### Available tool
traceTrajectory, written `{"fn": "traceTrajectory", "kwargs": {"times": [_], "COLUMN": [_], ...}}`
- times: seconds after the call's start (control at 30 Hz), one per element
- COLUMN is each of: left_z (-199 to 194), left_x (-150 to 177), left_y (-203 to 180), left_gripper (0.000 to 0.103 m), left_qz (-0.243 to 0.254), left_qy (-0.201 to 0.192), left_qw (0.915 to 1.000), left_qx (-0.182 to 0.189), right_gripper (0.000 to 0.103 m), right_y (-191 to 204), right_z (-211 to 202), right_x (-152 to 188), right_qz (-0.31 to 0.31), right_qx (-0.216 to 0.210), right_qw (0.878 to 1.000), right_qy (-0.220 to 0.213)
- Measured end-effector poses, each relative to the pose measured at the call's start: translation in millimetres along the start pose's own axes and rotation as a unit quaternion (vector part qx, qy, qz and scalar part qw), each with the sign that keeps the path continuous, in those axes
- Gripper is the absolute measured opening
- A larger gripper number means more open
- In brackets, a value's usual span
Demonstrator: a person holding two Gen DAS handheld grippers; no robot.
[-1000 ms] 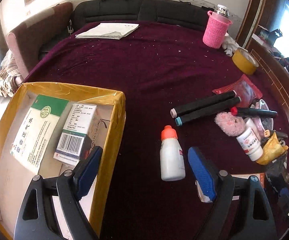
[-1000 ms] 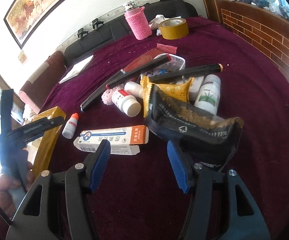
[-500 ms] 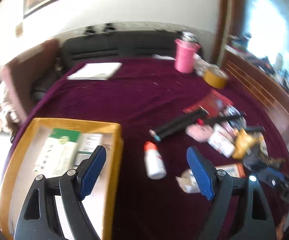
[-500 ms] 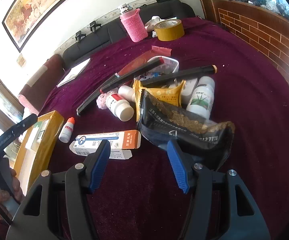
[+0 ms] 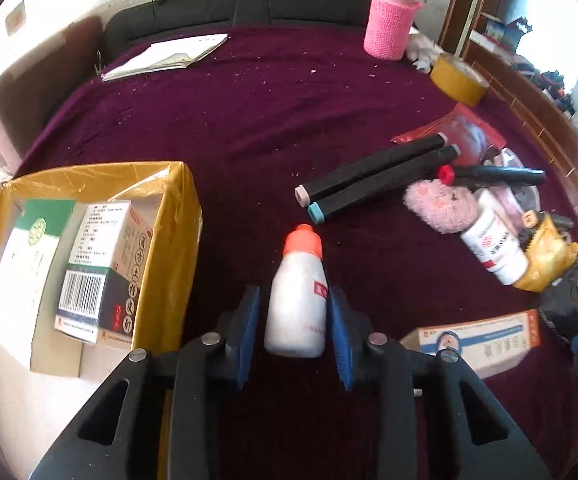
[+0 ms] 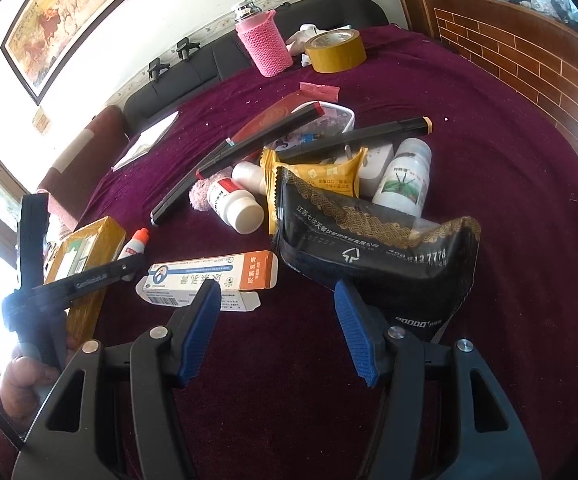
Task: Organize objects
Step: 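Grasp the orange-capped bottle with the left tool while the right grasps the ointment box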
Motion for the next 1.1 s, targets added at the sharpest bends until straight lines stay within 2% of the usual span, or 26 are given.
{"fn": "traceTrajectory", "kwargs": {"times": [0.1, 0.13, 0.17, 0.23, 0.3, 0.43, 0.53, 0.63, 0.77, 0.9, 1.03, 1.1], "left_z": [0.3, -0.6, -2.3, -11.3, -28.8, -64.0, -86.5, -104.6, -122.6, -128.7, -123.0, -119.5], "left_x": [-0.6, -0.3, -0.3, 4.4, 9.7, 26.9, 43.9, 64.7, 81.9, 92.3, 98.1, 102.2], "left_y": [-8.1, -6.5, -3.8, 5.5, 11.8, 35.0, 52.9, 71.5, 100.9, 129.7, 148.4, 154.3], "left_gripper": [0.03, 0.03, 0.023, 0.022, 0.023, 0.023, 0.023, 0.023, 0.023, 0.023, 0.023, 0.023], "left_qz": [0.011, 0.01, 0.002, -0.019, -0.025, -0.05, -0.061, -0.069, -0.082, -0.094, -0.115, -0.122], "left_qy": [-0.01, -0.009, -0.006, -0.003, -0.024, -0.05, -0.067, -0.078, -0.098, -0.112, -0.113, -0.11], "left_qw": [0.9998, 0.9999, 1.0, 0.9986, 0.9973, 0.9893, 0.9824, 0.9777, 0.976, 0.9778, 0.9758, 0.9754], "left_qx": [-0.016, -0.009, 0.008, 0.048, 0.064, 0.128, 0.163, 0.183, 0.177, 0.15, 0.148, 0.147], "right_gripper": [0.058, 0.058, 0.058, 0.058, 0.058, 0.058, 0.058, 0.058, 0.058, 0.058, 0.058, 0.058], "right_y": [2.4, 3.0, 3.9, 7.2, 13.6, 33.8, 56.4, 75.3, 82.7, 85.1, 89.9, 93.8], "right_z": [1.2, 1.7, 2.0, 2.0, 4.2, 19.8, 44.7, 81.3, 125.3, 125.6, 126.6, 129.0], "right_x": [-0.1, -0.5, -1.2, -3.2, -8.4, -19.9, -28.1, -31.5, -24.8, -20.1, -7.6, -0.1], "right_qz": [-0.005, -0.006, -0.007, -0.014, -0.029, -0.07, -0.121, -0.166, -0.216, -0.237, -0.244, -0.257], "right_qx": [0.003, 0.002, 0.001, -0.004, -0.011, -0.041, -0.053, -0.07, -0.041, -0.035, -0.04, -0.029], "right_qw": [1.0, 1.0, 1.0, 1.0, 0.999, 0.995, 0.986, 0.971, 0.948, 0.942, 0.934, 0.929], "right_qy": [0.004, 0.006, 0.009, 0.014, 0.027, 0.067, 0.103, 0.156, 0.228, 0.236, 0.257, 0.266]}}
Point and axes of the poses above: each gripper's, at about its wrist camera, not at the fingertips, and z roughly the way its jaws point, y to its left, x to its underside, the point moved 1 cm from there along z, roughly the way its jaws point, and after that the axes turned 13 degrees about -x, right-handed, at the moved point
